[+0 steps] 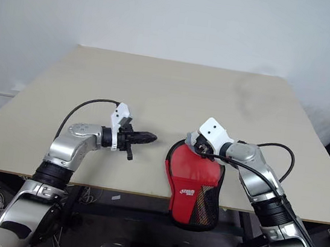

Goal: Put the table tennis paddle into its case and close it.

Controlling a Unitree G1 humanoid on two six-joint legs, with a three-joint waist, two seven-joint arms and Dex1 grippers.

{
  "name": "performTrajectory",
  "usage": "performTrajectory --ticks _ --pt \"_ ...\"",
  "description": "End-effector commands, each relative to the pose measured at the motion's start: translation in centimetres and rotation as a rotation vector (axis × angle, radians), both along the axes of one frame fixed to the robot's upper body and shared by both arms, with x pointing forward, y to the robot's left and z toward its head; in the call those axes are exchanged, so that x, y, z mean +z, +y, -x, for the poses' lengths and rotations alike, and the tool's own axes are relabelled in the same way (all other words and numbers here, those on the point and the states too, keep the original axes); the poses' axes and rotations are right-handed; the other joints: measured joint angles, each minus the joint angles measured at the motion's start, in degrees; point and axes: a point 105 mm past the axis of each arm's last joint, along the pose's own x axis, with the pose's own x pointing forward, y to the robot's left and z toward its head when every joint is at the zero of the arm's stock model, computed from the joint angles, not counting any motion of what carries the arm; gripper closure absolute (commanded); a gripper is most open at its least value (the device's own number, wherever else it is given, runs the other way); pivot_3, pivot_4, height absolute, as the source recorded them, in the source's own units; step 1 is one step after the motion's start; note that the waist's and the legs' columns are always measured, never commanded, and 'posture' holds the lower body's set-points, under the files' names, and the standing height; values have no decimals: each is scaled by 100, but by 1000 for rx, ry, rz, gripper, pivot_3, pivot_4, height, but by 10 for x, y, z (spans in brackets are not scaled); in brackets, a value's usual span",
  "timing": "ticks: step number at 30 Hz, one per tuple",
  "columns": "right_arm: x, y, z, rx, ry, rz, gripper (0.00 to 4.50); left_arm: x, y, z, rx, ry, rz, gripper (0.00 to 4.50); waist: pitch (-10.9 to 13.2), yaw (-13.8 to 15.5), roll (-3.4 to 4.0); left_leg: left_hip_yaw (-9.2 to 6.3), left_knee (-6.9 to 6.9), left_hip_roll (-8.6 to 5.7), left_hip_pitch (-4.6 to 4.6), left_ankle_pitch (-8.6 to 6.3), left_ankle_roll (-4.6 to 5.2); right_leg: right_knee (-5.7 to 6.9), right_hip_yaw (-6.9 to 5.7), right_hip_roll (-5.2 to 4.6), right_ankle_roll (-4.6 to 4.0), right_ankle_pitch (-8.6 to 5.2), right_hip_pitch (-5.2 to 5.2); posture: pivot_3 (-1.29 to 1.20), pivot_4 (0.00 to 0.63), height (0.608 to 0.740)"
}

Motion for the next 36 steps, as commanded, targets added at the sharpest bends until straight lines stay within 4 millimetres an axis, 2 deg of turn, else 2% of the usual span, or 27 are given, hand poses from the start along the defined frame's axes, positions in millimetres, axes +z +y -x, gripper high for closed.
performTrajectory --ticks 1,3,8,15,20,26,30,36 --pt "26 4 -8 59 -79 14 3638 24 -19 4 -91 -97 10 4500 0 0 1 0 0 0 0 0 0 0 0 0 0 0 0 0 0 740" --pt "32 5 -12 88 -84 26 4102 25 -31 10 -137 -106 15 4500 1 0 1 0 0 0 0 0 0 0 1 0 0 0 -1 0 0 740" --pt "53 19 -29 205 -82 26 4102 19 -71 22 -255 -130 12 4500 0 0 4 2 3 -3 -1 0 1 2 1 0 0 0 0 0 0 740" --pt "51 32 -34 324 -22 10 4102 10 -108 13 -243 -148 34 4500 -1 -1 6 6 3 -2 1 1 2 2 2 4 0 1 0 0 0 740" --pt "49 39 -32 358 20 -34 4102 5 -114 11 -250 -171 15 4500 -2 -5 10 7 3 0 0 1 2 4 3 3 0 1 -3 0 0 740" --pt "46 38 -38 336 41 -45 4102 -16 -109 13 -262 -161 -52 4500 -3 -18 16 8 3 1 0 1 2 6 2 3 0 1 -4 0 0 740" --pt "46 33 -47 291 33 -40 4102 -30 -105 13 -257 -143 -89 4500 -2 -21 19 10 3 0 0 1 2 7 2 2 0 1 -4 0 0 740" --pt "45 17 -64 197 -2 8 4102 -39 -102 13 -252 -134 -109 4500 -2 -20 25 13 3 1 -1 1 2 9 4 2 -1 2 -7 0 0 740"
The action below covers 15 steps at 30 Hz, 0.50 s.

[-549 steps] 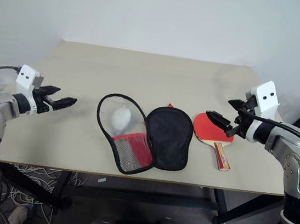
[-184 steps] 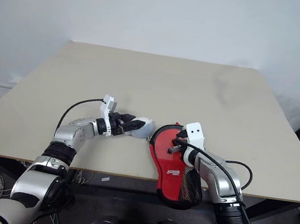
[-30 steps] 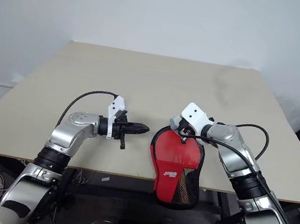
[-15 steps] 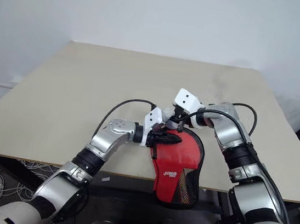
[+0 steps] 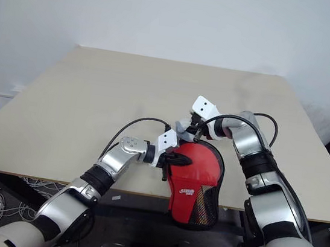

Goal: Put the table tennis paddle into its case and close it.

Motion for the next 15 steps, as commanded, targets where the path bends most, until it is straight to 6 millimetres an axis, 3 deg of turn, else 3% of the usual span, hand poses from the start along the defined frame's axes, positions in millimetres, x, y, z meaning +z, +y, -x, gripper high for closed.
performTrajectory --ticks 1,8,15 --pt "20 -11 -15 -53 -96 19 4102 7 -4 -1 -18 -46 6 4500 -1 -1 1 1 0 0 0 0 0 0 0 0 0 0 0 0 0 740" --pt "16 -38 -30 -169 -168 161 4102 5 -3 -3 -12 -49 0 4500 0 -4 12 5 -1 0 0 0 0 1 4 0 0 0 -2 0 0 740" --pt "22 -53 -35 -184 -250 276 4102 4 0 -4 -1 -41 3 4500 -2 -2 26 7 0 0 0 0 0 2 6 -1 1 0 -2 0 0 740"
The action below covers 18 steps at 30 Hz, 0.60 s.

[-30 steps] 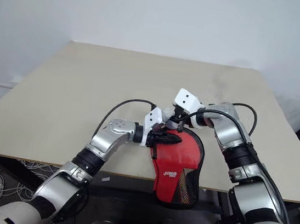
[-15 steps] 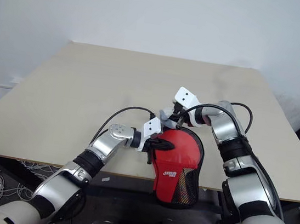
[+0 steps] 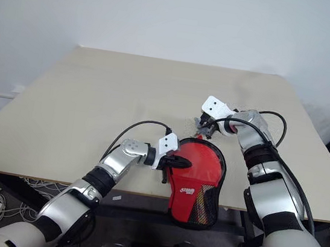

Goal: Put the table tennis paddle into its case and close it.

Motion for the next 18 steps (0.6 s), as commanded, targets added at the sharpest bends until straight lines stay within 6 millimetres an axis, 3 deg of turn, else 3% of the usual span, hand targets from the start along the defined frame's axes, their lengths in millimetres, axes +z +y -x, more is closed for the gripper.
performTrajectory --ticks 1,10,18 --pt "29 -15 -10 -17 -122 88 4102 10 1 -5 5 -24 24 4500 0 1 1 0 0 0 0 0 0 0 0 -1 0 0 0 0 0 740" --pt "35 -33 -7 50 -203 259 4102 5 7 -7 7 -14 6 4500 -2 -3 11 1 0 0 2 0 0 0 1 0 1 0 0 0 0 740" --pt "46 -22 0 116 -228 253 4102 4 6 -7 4 -7 6 4500 -2 -2 13 2 0 0 2 0 0 1 2 0 1 0 0 0 0 740"
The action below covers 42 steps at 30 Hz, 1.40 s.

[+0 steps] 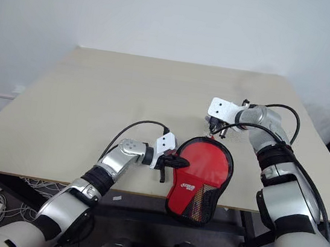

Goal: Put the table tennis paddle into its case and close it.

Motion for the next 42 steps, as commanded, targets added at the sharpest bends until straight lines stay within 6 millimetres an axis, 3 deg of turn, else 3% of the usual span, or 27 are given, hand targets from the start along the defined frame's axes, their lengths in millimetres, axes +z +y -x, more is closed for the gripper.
performTrajectory --ticks 1,10,17,29,35,39,42 --pt "23 -4 1 20 -72 17 4102 7 -2 -4 -4 -19 10 4500 0 3 0 0 0 0 -1 0 0 0 0 0 0 0 0 0 0 740" --pt "-11 -40 21 19 12 142 4102 10 -5 -7 -14 -24 7 4500 0 4 1 -1 0 -2 0 0 1 -1 -1 -2 1 0 1 0 0 740" --pt "-27 -65 41 20 59 206 4102 13 -7 -10 -23 -31 1 4500 -1 17 2 -4 1 -4 0 0 1 -3 -2 -3 2 -1 3 0 0 740" --pt "-24 -99 90 17 134 236 4102 15 -9 -12 -28 -38 1 4500 1 33 0 -17 3 -6 -1 -1 3 -6 -7 -6 4 -3 6 0 0 740" --pt "-18 -96 122 59 207 207 4102 17 -11 -13 -32 -41 1 4500 3 33 -4 -24 5 -5 -1 -11 19 -10 -10 -5 4 -4 8 0 0 740" --pt "-13 -73 167 220 350 141 4102 21 -13 -16 -33 -56 6 4500 5 68 -7 -36 8 -6 -7 -20 34 -13 -17 -6 5 -5 8 0 0 740" --pt "-11 -64 189 278 420 122 4102 27 -15 -18 -27 -58 35 4500 8 63 -14 -38 9 -3 -5 -24 39 -16 -18 -5 5 -5 11 0 0 740"
